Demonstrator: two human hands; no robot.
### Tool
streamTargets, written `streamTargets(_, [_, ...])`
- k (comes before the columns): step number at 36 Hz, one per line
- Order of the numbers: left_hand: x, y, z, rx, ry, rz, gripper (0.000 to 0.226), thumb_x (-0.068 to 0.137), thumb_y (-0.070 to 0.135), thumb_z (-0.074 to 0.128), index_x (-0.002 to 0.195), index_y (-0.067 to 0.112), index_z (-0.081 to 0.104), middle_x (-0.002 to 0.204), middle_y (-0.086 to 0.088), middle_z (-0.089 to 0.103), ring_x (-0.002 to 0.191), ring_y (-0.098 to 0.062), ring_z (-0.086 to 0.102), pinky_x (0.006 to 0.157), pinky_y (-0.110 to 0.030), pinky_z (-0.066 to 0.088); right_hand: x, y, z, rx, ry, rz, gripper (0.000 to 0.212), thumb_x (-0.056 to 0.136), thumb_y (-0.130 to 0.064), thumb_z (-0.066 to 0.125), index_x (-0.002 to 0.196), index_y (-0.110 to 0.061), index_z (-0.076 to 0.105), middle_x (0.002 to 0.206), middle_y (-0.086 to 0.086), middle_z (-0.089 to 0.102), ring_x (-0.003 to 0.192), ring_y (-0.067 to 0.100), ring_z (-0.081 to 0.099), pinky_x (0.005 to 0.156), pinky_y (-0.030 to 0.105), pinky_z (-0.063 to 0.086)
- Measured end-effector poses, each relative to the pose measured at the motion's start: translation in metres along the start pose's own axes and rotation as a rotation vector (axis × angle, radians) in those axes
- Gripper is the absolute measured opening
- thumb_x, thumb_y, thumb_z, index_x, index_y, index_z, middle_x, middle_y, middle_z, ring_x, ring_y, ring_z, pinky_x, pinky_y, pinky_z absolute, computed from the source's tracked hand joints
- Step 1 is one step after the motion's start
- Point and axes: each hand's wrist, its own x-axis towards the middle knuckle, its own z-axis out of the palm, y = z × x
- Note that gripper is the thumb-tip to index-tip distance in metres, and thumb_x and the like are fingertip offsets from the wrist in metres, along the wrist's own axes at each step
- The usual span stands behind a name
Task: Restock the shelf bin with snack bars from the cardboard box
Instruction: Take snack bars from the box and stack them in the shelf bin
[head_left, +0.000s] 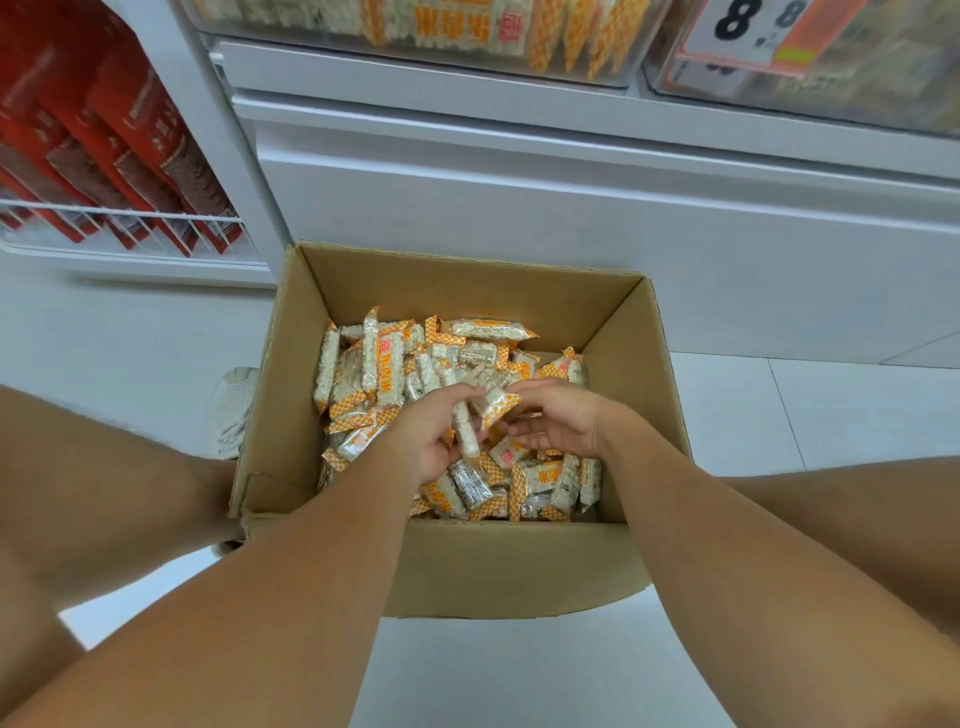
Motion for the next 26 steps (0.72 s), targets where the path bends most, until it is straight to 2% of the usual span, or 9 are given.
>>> streamTargets(3, [0.001,0.0,-0.007,0.054,0.016,0.01,0.043,0.085,0.018,0.078,0.123,0.006,0.063,0.108,-0.014,0.071,0.087,-0.023,0.068,0.085,-0.037,0.059,0.009,-0.006,0.001,-0.165,0.226,-0.06,0.021,0.087,0.002,0.059,0.095,-0.011,0.075,0.092,0.011,0.07,0.074,0.019,0.062,0.069,0.032,0.058])
streamTargets(7, [0.004,-0.003,-0.016,0.191,0.045,0.043,0.086,0.068,0.007,0.086,0.144,0.005,0.045,0.112,-0.019,0.07,0.072,-0.025,0.072,0.063,-0.035,0.058,0.017,-0.013,0.023,-0.133,0.225,-0.17,0.018,0.086,0.005,0.065,0.097,-0.007,0.073,0.085,0.011,0.068,0.069,0.02,0.059,0.059,0.029,0.053])
streamTargets(11, [0.002,-0.004,-0.022,0.06,0.055,0.062,0.058,0.075,0.027,0.084,0.127,0.015,0.061,0.114,-0.01,0.07,0.098,-0.023,0.068,0.075,-0.036,0.058,0.025,-0.01,0.037,0.099,0.025,-0.175,0.023,0.087,0.011,0.064,0.099,-0.006,0.074,0.094,0.006,0.074,0.084,0.015,0.069,0.072,0.025,0.056])
streamTargets(13, [-0.002,-0.002,-0.022,0.034,0.024,0.071,0.063,0.079,0.038,0.083,0.134,0.016,0.059,0.125,-0.005,0.066,0.113,-0.022,0.063,0.079,-0.036,0.054,0.025,-0.008,0.038,0.185,-0.006,-0.159,0.023,0.088,0.011,0.064,0.099,-0.006,0.075,0.093,0.008,0.076,0.085,0.016,0.072,0.075,0.027,0.057])
streamTargets(16, [0.001,0.0,-0.022,0.042,0.139,0.108,0.099,0.072,0.034,0.089,0.153,0.014,0.035,0.149,-0.007,0.047,0.127,-0.025,0.05,0.082,-0.038,0.05,0.03,-0.006,0.037,0.179,0.234,-0.162,0.016,0.084,0.003,0.072,0.095,-0.008,0.074,0.088,0.014,0.075,0.072,0.02,0.07,0.066,0.03,0.058])
streamTargets(19, [-0.001,0.002,-0.021,0.03,0.146,0.08,0.095,0.077,0.026,0.087,0.154,0.012,0.033,0.159,-0.009,0.034,0.141,-0.031,0.037,0.091,-0.04,0.045,0.04,-0.002,0.024,-0.119,0.706,-0.115,0.013,0.081,-0.014,0.079,0.087,-0.018,0.068,0.093,0.01,0.074,0.074,0.022,0.065,0.071,0.033,0.058])
streamTargets(20, [0.0,0.002,-0.021,0.023,0.123,0.069,0.091,0.078,0.023,0.085,0.153,0.01,0.035,0.16,-0.01,0.031,0.144,-0.031,0.033,0.096,-0.042,0.044,0.039,0.0,0.021,-0.248,0.777,-0.081,0.018,0.081,-0.021,0.08,0.092,-0.018,0.066,0.1,0.01,0.072,0.08,0.022,0.065,0.075,0.033,0.056])
streamTargets(23, [-0.001,0.002,-0.02,-0.012,0.052,0.036,0.075,0.081,0.014,0.082,0.145,0.003,0.043,0.16,-0.013,0.031,0.145,-0.033,0.032,0.107,-0.045,0.041,0.037,0.009,0.022,-0.471,0.723,0.008,0.05,0.084,-0.038,0.079,0.118,-0.006,0.062,0.115,0.013,0.065,0.101,0.028,0.063,0.082,0.034,0.05])
streamTargets(26, [-0.004,0.003,-0.016,-0.028,0.029,0.022,0.081,0.08,0.012,0.082,0.147,0.001,0.038,0.162,-0.012,0.027,0.149,-0.032,0.024,0.117,-0.049,0.033,0.038,0.014,0.026,-0.472,0.72,-0.003,0.041,0.086,-0.039,0.077,0.103,-0.01,0.054,0.094,0.007,0.058,0.085,0.021,0.054,0.073,0.029,0.044])
